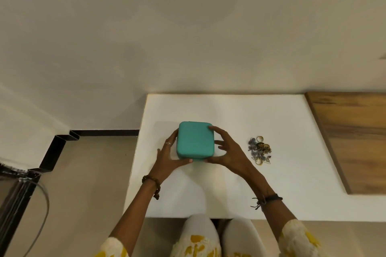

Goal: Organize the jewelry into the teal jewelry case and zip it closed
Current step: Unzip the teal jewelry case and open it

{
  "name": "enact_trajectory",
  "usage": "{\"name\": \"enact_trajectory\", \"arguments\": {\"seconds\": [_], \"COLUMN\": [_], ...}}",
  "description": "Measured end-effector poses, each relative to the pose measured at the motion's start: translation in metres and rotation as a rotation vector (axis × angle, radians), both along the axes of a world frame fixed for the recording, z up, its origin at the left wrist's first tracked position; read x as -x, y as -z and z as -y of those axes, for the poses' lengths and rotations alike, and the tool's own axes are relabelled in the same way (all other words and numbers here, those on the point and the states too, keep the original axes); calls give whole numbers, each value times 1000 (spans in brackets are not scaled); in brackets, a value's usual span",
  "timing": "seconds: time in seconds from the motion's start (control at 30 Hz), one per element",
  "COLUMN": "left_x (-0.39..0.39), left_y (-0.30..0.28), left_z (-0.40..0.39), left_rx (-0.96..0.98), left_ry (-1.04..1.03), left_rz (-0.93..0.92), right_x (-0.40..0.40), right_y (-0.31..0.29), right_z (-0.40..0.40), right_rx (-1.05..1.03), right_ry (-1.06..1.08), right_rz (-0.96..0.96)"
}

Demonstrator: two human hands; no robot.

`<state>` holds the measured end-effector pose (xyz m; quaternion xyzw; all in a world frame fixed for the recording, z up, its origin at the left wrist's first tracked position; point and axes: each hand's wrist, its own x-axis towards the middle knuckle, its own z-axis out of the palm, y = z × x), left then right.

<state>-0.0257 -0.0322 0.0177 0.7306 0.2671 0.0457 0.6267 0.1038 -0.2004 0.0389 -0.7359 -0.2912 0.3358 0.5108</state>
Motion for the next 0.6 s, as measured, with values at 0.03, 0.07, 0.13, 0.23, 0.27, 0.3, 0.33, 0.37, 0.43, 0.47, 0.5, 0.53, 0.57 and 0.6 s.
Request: {"name": "enact_trajectory", "arguments": {"seconds": [0.03,0.07,0.13,0.23,0.27,0.3,0.33,0.37,0.43,0.47,0.5,0.53,0.57,0.6], "left_x": [7,14,26,39,41,44,45,46,46,46,46,47,49,50], "left_y": [-11,-22,-47,-80,-89,-98,-107,-116,-132,-138,-141,-144,-146,-147], "left_z": [7,13,26,55,65,75,85,94,108,114,118,121,122,122], "left_rx": [67,135,275,549,663,780,895,1002,1168,1204,1212,1200,1174,1150], "left_ry": [-5,-4,-4,-151,-212,-252,-270,-261,-181,-128,-82,-32,24,77], "left_rz": [30,55,124,315,380,434,468,478,476,488,510,537,559,580], "right_x": [5,10,20,38,43,50,55,60,67,70,70,70,69,68], "right_y": [-11,-24,-51,-93,-103,-112,-119,-124,-131,-134,-136,-139,-142,-144], "right_z": [6,13,25,45,49,52,55,57,59,61,63,66,69,71], "right_rx": [-47,-92,-174,-331,-388,-439,-483,-517,-569,-588,-607,-621,-632,-625], "right_ry": [-5,-4,17,60,66,69,70,60,18,5,5,13,25,48], "right_rz": [-42,-93,-190,-275,-307,-350,-400,-453,-560,-612,-664,-709,-729,-725]}}
